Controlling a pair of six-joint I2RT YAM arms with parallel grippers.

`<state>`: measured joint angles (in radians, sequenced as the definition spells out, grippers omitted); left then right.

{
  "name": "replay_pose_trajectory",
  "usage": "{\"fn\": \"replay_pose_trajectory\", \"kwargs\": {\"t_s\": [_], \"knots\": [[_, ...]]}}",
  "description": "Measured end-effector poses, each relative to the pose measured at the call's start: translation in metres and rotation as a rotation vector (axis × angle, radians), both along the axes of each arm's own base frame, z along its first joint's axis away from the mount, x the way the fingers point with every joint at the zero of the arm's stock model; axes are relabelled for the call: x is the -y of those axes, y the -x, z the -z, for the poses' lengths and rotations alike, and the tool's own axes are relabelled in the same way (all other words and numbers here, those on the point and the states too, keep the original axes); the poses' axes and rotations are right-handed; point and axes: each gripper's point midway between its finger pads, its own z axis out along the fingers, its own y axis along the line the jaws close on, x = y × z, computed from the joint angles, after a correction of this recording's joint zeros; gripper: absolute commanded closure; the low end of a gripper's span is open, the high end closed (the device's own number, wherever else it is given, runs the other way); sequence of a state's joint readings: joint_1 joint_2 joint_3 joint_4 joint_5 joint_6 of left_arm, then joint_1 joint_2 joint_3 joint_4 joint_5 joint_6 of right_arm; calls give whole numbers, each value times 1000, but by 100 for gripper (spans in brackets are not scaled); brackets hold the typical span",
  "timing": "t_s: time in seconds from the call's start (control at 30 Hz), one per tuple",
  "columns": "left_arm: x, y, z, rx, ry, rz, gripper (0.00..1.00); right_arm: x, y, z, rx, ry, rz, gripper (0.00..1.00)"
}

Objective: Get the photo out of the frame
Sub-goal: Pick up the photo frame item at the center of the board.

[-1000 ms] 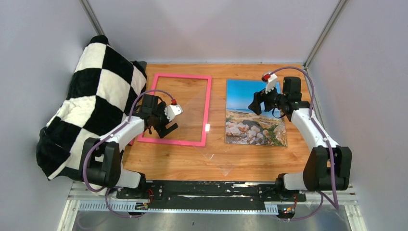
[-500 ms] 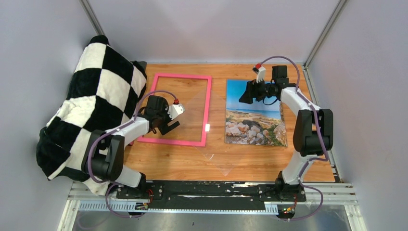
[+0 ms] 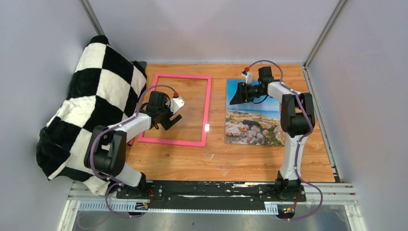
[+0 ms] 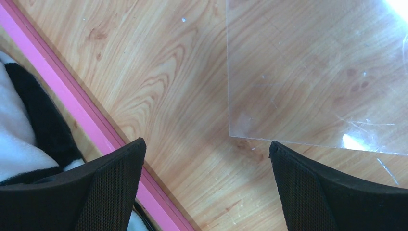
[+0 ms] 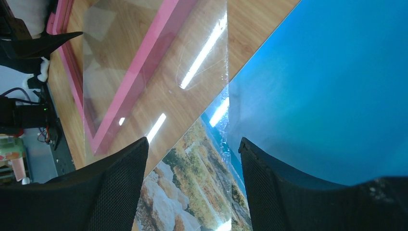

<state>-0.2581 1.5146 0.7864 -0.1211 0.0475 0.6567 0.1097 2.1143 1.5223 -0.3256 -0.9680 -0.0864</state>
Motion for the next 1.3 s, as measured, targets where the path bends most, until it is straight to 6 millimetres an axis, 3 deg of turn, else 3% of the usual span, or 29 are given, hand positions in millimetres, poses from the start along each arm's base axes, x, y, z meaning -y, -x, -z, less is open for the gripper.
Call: {"fn": "replay_pose_trajectory", "kwargs": {"t_s": [0.27,0.63,1.3], "knots": [[6,-9,-6,10,40,-47,0,-4,9,8,-59,-26,-22,29],[7,-8,1,-10,34,-71,0,-5,13,18,-96,-37,-31,29],[6,-8,2,-13,41,-90,0,-7,38,22,-288,-108,-143,45]]}}
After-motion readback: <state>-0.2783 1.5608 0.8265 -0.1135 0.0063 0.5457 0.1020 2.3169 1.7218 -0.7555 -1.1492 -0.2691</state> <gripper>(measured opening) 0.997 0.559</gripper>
